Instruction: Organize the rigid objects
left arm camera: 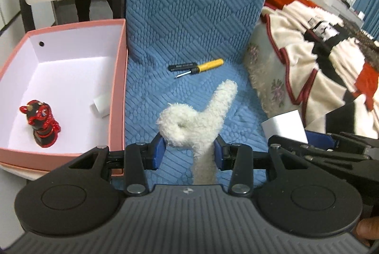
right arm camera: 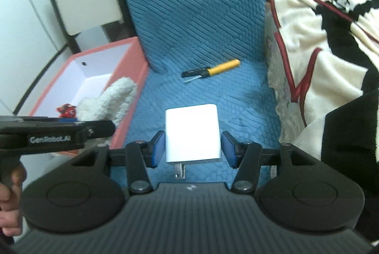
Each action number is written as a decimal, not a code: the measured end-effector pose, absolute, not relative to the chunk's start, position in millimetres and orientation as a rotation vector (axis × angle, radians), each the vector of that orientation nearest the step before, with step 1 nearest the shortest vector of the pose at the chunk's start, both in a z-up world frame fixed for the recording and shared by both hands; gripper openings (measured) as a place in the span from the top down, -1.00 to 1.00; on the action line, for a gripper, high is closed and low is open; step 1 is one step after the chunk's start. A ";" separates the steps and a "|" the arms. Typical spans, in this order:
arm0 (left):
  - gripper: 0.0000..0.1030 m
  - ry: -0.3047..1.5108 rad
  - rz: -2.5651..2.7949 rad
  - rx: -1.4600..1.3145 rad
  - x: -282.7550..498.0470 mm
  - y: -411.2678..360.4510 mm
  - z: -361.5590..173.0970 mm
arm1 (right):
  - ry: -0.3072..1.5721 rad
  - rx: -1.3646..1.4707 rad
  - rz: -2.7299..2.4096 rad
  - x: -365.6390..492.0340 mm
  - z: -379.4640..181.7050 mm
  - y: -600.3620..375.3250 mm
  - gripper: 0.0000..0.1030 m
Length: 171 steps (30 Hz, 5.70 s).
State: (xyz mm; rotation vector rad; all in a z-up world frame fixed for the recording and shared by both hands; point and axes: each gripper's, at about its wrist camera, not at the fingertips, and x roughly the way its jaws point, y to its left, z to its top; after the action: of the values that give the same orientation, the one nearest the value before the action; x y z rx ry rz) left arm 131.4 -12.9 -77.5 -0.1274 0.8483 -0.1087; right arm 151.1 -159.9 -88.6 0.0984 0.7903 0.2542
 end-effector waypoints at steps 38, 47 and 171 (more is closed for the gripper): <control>0.09 0.797 0.196 -0.356 96.0 253.5 -66.4 | 0.845 -0.012 0.526 185.4 -65.7 53.8 -0.06; 0.09 0.901 0.197 -0.365 157.5 305.4 -122.3 | 0.950 -0.013 0.510 227.7 -114.9 96.2 -0.06; -0.10 0.781 -0.202 -0.141 297.8 -15.1 -194.3 | 0.629 0.240 0.125 278.8 -164.6 -163.8 -0.01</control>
State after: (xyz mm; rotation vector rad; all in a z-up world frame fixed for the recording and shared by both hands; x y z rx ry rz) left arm 297.8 -15.1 -194.3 -0.1409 0.7807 -0.2017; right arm 278.8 -163.8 -164.6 0.2404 0.6285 0.1246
